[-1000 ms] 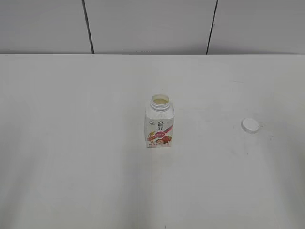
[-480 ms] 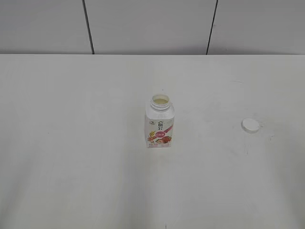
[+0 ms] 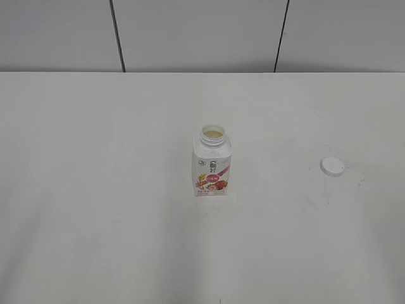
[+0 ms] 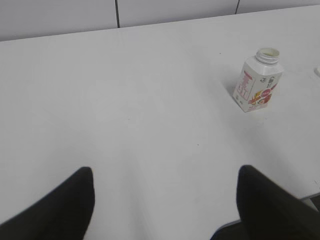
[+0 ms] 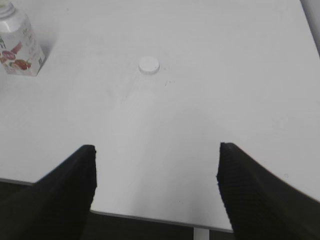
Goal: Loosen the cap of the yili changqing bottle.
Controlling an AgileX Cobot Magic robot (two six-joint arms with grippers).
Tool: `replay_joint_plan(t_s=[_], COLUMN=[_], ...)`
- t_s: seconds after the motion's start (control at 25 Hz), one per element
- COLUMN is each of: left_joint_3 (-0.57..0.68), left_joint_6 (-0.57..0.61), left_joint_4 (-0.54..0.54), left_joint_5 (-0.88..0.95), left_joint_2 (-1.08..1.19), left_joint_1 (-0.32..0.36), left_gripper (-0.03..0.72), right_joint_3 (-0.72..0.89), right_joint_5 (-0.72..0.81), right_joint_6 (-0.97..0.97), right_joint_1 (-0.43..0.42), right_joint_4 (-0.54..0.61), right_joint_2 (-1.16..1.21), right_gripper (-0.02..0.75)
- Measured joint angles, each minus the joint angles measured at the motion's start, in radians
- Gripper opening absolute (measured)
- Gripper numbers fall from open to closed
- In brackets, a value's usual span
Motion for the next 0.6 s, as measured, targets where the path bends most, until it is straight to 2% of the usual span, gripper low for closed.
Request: replay_joint_plan(t_s=[0.52, 0.6], left_joint_3=[0.0, 0.0], left_joint_6=[0.0, 0.0], left_joint_4=[0.0, 0.0], left_joint_5=[0.0, 0.0], left_joint_2=[0.0, 0.0], left_joint_1=[0.001, 0.019], left_gripper=[0.536, 0.536], right_joint_3=[0.0, 0.0], right_joint_5=[-0.004, -0.004], right_joint_6=[0.025, 0.026], right_joint_1=[0.0, 0.0], right_joint_4=[-0.024, -0.024], right_joint_2=[-0.011, -0.011], right_gripper=[0.589, 0.589])
